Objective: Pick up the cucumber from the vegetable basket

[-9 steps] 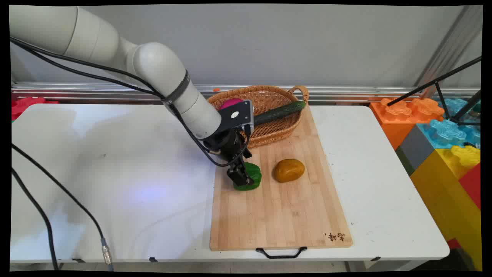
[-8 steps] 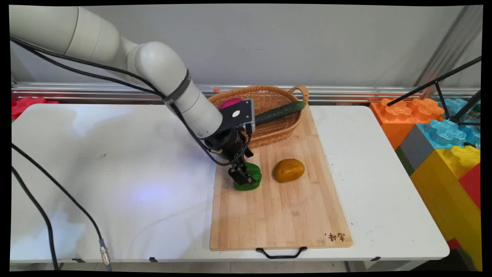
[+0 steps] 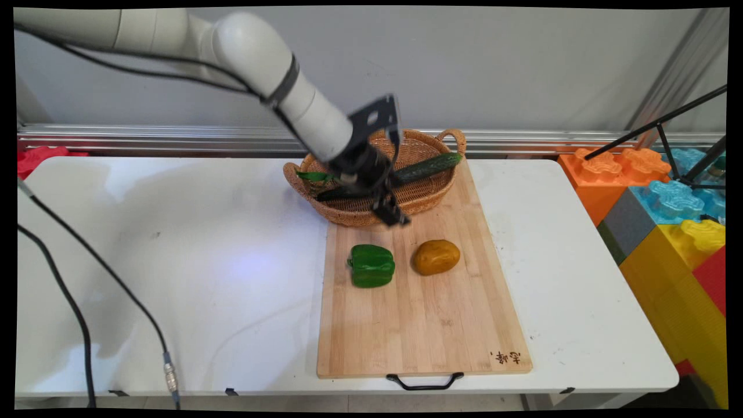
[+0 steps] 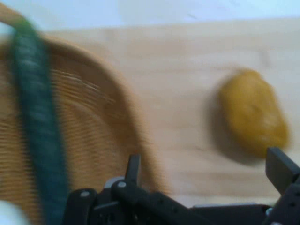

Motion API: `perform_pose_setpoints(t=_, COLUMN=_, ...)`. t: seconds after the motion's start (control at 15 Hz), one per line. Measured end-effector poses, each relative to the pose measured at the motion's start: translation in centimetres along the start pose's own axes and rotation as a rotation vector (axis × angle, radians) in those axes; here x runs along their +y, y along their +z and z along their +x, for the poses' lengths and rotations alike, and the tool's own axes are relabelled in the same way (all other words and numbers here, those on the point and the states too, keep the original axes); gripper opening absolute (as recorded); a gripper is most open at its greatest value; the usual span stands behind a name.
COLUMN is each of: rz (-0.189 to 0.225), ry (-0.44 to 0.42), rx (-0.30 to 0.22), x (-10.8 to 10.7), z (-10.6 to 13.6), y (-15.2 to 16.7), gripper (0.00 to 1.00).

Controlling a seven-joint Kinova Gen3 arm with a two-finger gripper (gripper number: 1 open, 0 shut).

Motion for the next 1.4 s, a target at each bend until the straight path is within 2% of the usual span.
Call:
perform_pose_setpoints(t=0.2, rz=0.089, ry=-0.028, rx=0.042, x=-4.3, z=0.6, y=-1.4, gripper=1.0)
perform_pose_setpoints(t=0.27, rz=0.107, ry=-0.039, rx=0.052, x=-5.4, z=0.6, y=-1.6, gripper=1.0)
perform_pose_setpoints(t=0.53, rz=0.139, ry=-0.076, rx=0.059, x=-8.5, z=-0.2, y=-1.3, gripper=1.0)
perform_pose_setpoints(t=0.8, rz=0.131, ry=-0.121, rx=0.04, x=-10.6, z=-1.8, y=0.5, gripper=1.0)
perform_pose_setpoints(t=1.13, rz=0.078, ry=-0.174, rx=0.037, x=-12.0, z=-2.7, y=3.7, gripper=1.0)
perform_pose_setpoints(t=1.4, rz=0.056, ry=-0.187, rx=0.035, x=-13.0, z=-3.1, y=5.2, gripper=1.0)
